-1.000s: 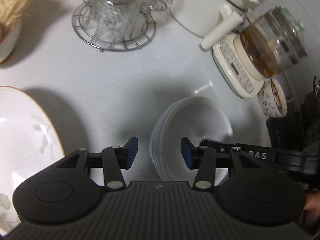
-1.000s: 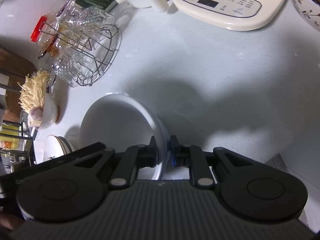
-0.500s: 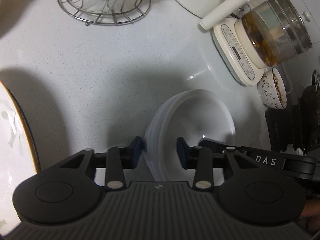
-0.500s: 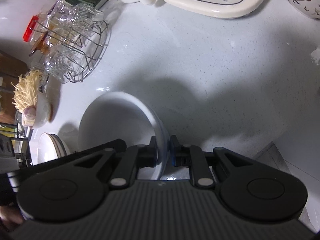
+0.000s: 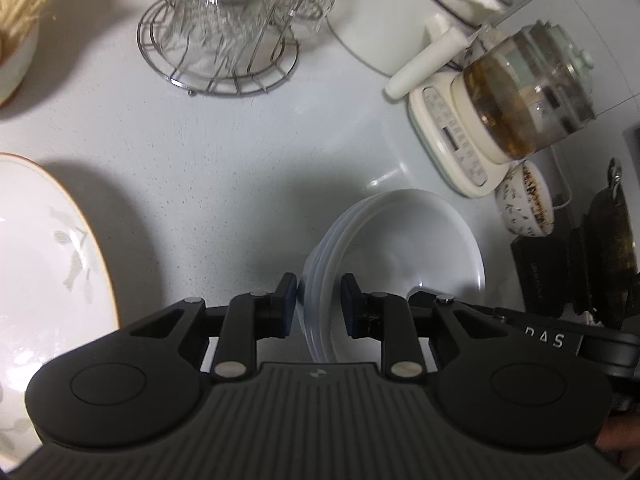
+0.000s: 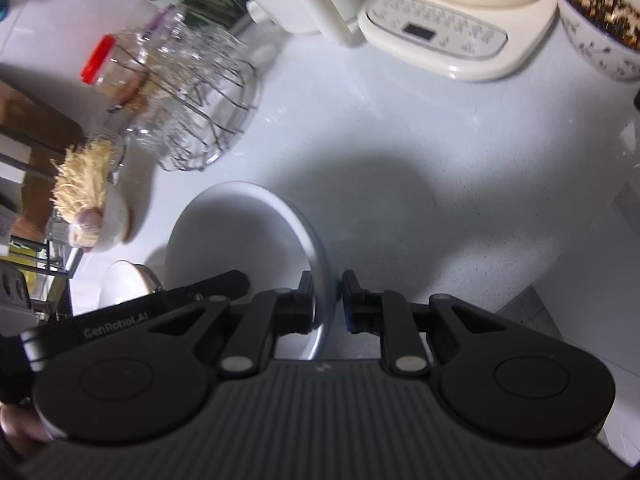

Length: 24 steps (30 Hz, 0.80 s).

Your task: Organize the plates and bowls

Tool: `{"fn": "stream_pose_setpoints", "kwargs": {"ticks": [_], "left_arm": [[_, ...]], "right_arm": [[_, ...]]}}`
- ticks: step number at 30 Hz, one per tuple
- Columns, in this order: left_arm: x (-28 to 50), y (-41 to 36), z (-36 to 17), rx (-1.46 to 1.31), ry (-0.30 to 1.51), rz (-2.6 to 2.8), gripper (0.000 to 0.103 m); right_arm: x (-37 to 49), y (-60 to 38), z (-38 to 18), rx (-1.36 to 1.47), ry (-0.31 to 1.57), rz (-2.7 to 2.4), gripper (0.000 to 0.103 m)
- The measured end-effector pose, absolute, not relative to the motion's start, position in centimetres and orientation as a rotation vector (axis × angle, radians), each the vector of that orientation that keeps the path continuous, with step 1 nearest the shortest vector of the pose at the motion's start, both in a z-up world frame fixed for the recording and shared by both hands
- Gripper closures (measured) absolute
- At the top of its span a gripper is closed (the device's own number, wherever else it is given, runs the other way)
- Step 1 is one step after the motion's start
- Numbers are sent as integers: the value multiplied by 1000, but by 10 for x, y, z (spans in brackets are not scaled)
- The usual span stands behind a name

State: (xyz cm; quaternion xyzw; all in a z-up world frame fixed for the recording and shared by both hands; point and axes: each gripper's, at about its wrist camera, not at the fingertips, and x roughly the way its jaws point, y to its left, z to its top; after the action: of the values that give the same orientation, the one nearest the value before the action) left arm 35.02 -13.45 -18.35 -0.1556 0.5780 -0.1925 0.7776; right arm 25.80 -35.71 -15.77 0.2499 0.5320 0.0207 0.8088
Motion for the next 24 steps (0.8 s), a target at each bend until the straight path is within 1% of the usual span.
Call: {"fn": "stream_pose_setpoints", "kwargs": {"ticks": [11,24], "left_arm": [[332,-127,-132,-306,1191,-455,75],[313,-93,-109,-315,1115,-411,74]], "right_arm": [[237,-347,-112,529,1050,57,85],[230,-314,-95,476,987,124,85]]}}
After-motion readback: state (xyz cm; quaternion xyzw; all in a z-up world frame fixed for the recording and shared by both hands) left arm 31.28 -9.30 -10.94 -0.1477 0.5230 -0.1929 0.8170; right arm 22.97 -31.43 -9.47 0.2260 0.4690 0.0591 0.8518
